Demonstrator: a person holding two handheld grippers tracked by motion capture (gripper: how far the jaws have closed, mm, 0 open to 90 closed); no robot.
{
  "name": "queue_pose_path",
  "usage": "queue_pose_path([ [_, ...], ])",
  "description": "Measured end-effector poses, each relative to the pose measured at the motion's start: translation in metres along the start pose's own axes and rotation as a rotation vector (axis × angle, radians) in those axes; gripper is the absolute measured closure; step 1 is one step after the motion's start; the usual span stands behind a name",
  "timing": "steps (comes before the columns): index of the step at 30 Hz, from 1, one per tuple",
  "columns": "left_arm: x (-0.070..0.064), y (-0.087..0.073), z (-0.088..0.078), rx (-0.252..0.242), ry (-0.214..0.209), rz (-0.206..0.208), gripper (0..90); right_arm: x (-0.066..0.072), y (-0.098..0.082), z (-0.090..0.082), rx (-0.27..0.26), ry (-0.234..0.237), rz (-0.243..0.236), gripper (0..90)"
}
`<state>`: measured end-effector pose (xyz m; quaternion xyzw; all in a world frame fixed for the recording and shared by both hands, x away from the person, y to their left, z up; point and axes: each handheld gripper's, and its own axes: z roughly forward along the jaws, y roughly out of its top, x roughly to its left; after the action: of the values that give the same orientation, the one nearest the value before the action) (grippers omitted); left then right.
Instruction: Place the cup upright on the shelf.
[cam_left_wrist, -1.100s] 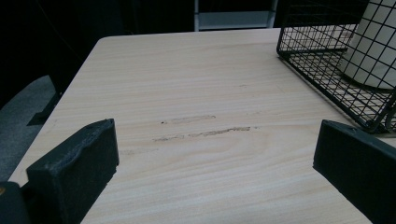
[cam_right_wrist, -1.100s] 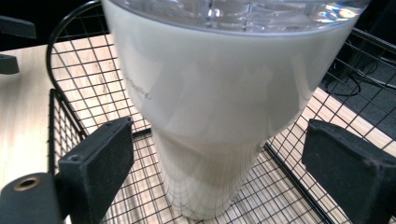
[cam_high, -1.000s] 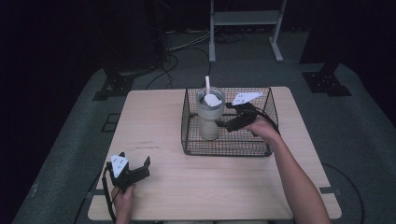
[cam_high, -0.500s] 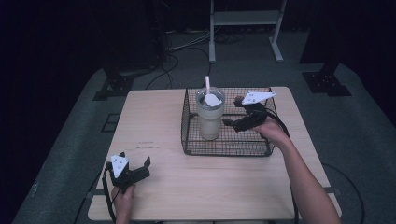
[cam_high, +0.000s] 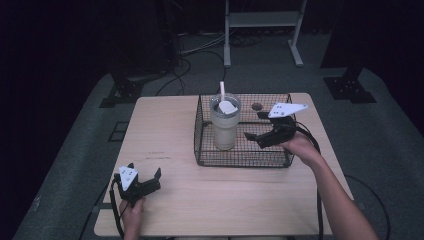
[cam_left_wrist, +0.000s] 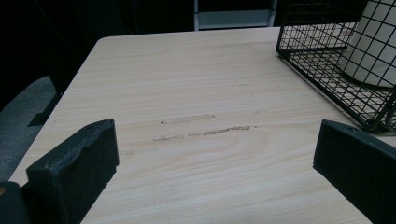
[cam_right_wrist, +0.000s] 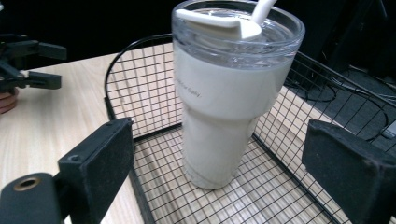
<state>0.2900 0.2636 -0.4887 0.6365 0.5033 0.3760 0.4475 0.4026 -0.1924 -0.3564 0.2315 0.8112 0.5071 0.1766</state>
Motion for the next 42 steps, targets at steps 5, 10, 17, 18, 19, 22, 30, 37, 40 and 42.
queue_pose_path([
  [5,0.0,0.0,0.0,0.0,0.0,0.001,0.0,0.004,-0.004,-0.006,0.003,0.005,-0.004,8.6],
  [10,0.0,0.0,0.0,0.0,0.0,-0.001,0.0,0.009,-0.011,-0.015,-0.003,0.015,0.002,8.6],
  [17,-0.001,0.0,0.0,0.0,0.001,0.0,0.0,0.011,-0.019,-0.024,-0.004,0.013,0.017,8.6],
  [18,-0.001,0.0,0.0,0.002,0.002,0.002,0.0,0.011,-0.021,-0.025,-0.005,0.011,0.017,8.6],
  [19,-0.001,0.0,0.0,0.003,0.002,0.003,0.0,0.012,-0.023,-0.027,-0.001,0.009,0.018,8.6],
  [22,-0.001,0.0,0.0,0.001,0.003,0.004,0.0,0.013,-0.027,-0.03,-0.001,0.007,0.026,8.6],
  [30,-0.001,0.0,0.0,0.003,0.003,0.006,0.0,0.018,-0.04,-0.042,-0.011,0.011,0.033,8.6],
  [37,-0.001,0.0,0.0,0.004,0.003,0.007,0.0,0.024,-0.047,-0.048,-0.016,0.014,0.033,8.6],
  [40,-0.001,0.0,0.0,0.002,0.004,0.004,0.0,0.027,-0.052,-0.052,-0.017,0.015,0.034,8.6],
  [42,-0.001,0.0,0.0,0.006,0.004,0.009,0.0,0.028,-0.054,-0.053,-0.017,0.018,0.038,8.6],
])
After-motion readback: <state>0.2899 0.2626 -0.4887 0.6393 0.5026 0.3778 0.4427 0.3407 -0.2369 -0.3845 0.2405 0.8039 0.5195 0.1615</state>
